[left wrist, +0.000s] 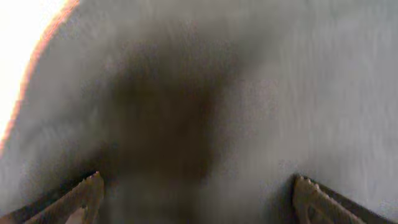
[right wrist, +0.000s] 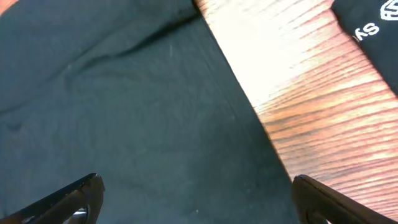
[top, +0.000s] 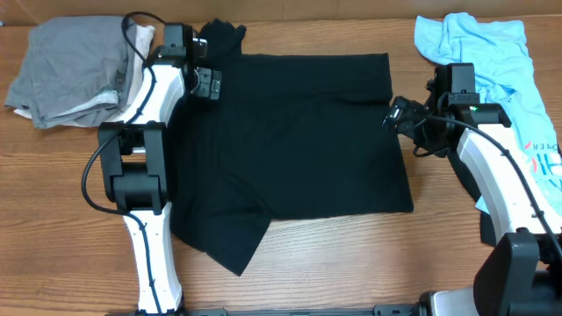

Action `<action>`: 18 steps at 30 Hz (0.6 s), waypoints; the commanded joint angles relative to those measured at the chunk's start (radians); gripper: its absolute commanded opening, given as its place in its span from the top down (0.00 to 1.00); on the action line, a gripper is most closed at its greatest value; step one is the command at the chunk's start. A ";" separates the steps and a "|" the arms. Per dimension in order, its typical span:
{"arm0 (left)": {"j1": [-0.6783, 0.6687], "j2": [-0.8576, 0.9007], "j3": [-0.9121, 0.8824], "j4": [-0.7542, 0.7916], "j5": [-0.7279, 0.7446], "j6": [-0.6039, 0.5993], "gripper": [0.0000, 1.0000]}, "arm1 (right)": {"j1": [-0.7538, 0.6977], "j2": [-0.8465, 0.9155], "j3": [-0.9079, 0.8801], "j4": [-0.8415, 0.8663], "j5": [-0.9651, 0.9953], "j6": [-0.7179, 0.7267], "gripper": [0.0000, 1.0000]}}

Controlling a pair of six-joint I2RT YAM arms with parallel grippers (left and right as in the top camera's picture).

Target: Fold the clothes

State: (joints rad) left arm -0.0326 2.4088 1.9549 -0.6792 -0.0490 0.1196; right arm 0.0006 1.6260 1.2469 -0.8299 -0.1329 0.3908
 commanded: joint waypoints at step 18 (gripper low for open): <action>-0.173 -0.068 0.954 -1.011 0.117 -0.206 0.00 | 0.002 -0.307 0.399 -0.508 -0.032 -0.007 0.00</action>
State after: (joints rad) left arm -0.1780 2.3943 2.9177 -1.6840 -0.0120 -0.0509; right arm 0.0006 1.3846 1.6238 -1.3125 -0.1574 0.3840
